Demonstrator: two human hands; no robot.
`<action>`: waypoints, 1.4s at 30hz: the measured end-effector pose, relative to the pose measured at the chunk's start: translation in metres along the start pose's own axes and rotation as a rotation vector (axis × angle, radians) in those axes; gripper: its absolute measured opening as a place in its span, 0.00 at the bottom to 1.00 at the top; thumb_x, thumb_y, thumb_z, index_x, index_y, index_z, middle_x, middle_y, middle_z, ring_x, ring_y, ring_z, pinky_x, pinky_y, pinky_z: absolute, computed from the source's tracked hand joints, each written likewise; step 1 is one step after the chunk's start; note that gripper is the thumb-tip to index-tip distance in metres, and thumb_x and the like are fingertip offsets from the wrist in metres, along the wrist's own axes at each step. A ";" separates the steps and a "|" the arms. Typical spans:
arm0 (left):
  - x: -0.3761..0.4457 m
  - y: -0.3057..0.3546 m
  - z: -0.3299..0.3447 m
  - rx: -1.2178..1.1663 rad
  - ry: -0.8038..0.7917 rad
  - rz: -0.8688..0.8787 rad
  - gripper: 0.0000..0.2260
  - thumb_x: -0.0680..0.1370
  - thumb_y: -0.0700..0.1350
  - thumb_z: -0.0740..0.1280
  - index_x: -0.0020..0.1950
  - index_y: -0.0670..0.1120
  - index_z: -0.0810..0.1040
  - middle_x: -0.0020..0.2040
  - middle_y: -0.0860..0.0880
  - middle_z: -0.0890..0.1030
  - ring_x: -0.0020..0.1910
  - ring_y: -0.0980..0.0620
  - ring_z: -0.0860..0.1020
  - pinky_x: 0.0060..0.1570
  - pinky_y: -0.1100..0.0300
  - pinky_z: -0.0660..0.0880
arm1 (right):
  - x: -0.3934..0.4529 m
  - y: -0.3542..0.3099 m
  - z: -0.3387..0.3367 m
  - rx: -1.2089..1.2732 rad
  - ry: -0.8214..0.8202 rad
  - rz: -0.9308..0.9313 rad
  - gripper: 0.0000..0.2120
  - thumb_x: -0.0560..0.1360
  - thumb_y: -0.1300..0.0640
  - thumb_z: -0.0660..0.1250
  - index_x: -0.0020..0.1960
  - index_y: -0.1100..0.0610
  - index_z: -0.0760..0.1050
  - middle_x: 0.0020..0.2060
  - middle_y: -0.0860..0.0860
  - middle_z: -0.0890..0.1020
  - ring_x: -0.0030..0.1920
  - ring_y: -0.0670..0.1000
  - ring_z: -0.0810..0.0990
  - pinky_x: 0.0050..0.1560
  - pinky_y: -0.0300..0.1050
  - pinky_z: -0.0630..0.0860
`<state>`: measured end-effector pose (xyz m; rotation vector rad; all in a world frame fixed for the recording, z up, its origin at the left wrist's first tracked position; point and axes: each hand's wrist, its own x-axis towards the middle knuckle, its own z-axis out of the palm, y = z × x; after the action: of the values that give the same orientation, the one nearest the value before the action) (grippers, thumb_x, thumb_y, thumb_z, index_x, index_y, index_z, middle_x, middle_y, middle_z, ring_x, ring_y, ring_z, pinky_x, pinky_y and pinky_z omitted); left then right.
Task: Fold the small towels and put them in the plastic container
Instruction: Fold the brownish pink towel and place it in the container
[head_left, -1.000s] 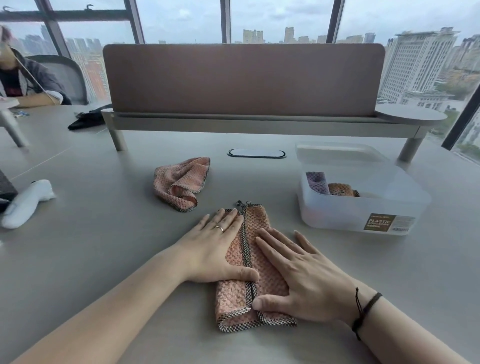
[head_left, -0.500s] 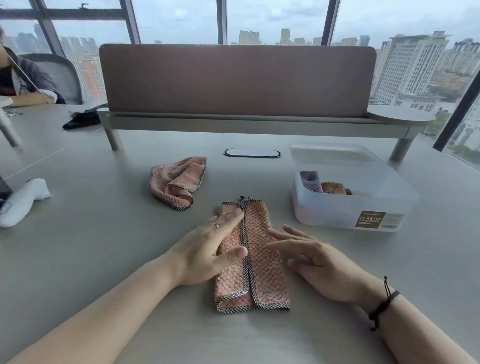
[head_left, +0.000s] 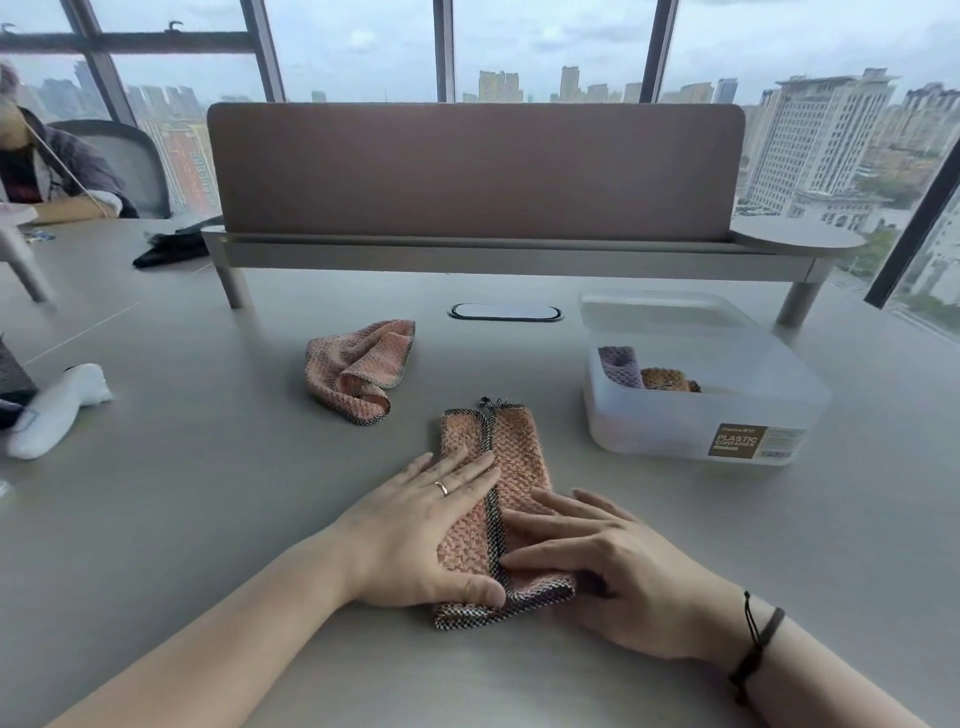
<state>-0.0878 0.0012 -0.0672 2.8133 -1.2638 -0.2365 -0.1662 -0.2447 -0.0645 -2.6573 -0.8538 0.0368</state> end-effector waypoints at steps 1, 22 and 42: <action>-0.001 -0.001 -0.001 -0.040 0.028 0.006 0.50 0.66 0.81 0.50 0.81 0.57 0.41 0.80 0.61 0.39 0.77 0.64 0.33 0.78 0.55 0.37 | 0.000 0.000 0.001 0.006 0.035 -0.011 0.27 0.72 0.49 0.63 0.68 0.30 0.67 0.72 0.28 0.61 0.76 0.35 0.51 0.77 0.45 0.52; -0.004 0.000 0.001 0.014 0.043 -0.046 0.42 0.72 0.78 0.48 0.80 0.60 0.39 0.79 0.66 0.39 0.77 0.63 0.34 0.78 0.53 0.36 | 0.001 0.002 0.010 0.028 0.207 -0.067 0.26 0.67 0.55 0.65 0.63 0.37 0.78 0.66 0.36 0.76 0.70 0.39 0.70 0.68 0.46 0.70; -0.031 0.005 0.007 -0.274 0.512 0.310 0.23 0.67 0.66 0.76 0.46 0.48 0.80 0.46 0.55 0.80 0.47 0.55 0.77 0.49 0.56 0.75 | 0.009 -0.004 0.004 0.371 0.324 0.032 0.13 0.79 0.42 0.64 0.53 0.48 0.83 0.49 0.44 0.85 0.52 0.43 0.82 0.55 0.47 0.78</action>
<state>-0.1131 0.0207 -0.0701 2.2059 -1.3776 0.2841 -0.1617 -0.2357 -0.0668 -2.2479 -0.6277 -0.2025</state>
